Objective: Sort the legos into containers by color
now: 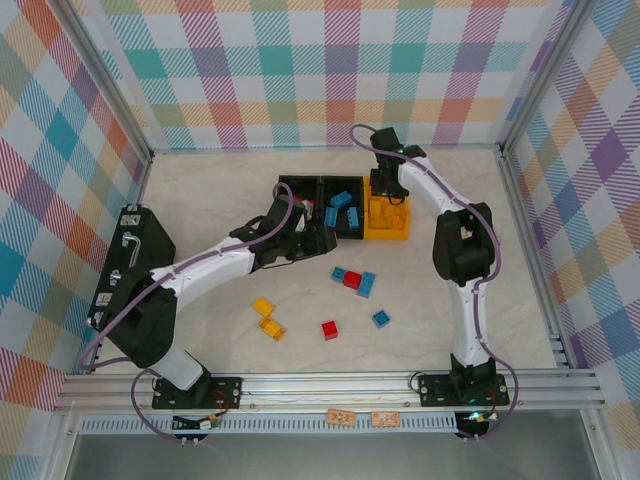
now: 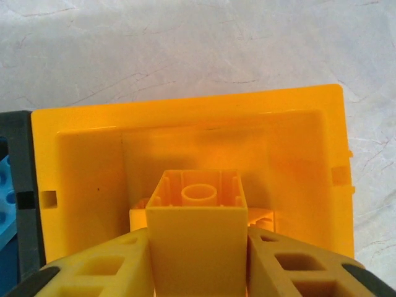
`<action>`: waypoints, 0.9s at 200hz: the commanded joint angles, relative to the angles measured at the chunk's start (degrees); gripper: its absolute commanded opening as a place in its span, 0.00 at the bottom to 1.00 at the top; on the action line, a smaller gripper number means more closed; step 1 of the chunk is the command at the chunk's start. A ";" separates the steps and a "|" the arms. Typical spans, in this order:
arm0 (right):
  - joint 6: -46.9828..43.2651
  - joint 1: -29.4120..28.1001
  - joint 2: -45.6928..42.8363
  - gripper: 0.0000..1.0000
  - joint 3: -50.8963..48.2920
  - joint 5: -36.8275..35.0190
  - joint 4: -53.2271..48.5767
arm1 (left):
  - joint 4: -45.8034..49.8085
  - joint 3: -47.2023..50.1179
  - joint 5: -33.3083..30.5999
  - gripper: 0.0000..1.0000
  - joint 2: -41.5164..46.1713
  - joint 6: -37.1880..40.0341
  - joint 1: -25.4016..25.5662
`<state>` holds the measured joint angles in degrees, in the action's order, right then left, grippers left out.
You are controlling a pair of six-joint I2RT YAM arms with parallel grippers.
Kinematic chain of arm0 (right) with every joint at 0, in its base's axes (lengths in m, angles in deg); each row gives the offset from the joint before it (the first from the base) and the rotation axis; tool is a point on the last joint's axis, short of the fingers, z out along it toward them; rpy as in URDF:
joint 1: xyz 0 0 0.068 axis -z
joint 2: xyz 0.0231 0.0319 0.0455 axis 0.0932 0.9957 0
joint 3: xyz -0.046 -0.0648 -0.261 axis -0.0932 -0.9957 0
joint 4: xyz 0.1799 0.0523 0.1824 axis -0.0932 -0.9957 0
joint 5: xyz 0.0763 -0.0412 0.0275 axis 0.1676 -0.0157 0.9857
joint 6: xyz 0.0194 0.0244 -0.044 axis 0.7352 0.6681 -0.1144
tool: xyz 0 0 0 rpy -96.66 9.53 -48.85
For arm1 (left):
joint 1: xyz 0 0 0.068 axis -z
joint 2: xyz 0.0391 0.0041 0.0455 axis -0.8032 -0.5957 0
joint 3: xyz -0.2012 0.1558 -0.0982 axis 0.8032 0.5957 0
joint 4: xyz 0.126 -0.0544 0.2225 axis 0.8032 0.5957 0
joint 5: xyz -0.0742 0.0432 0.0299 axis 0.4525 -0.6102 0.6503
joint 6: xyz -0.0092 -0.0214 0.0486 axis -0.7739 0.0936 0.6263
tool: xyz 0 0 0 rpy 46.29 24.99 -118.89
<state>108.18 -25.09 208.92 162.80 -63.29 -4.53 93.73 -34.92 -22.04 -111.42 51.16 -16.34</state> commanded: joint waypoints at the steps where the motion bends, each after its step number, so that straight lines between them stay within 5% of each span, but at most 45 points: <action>1: -0.12 0.57 0.92 0.45 1.52 -1.09 -2.35 | 1.77 1.11 -1.06 0.61 2.03 -0.54 0.85; 52: 0.10 0.37 -4.75 0.50 -0.96 1.74 -1.01 | 3.94 1.74 -3.18 0.61 4.32 -0.82 0.85; 180: 2.13 -3.74 -34.33 0.54 -32.96 16.98 11.07 | 29.39 2.43 -16.70 0.68 12.29 -3.91 0.21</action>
<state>109.36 -27.56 178.56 133.62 -50.70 4.34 115.06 -32.10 -35.06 -101.11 49.67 -16.34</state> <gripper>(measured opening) 0.529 0.671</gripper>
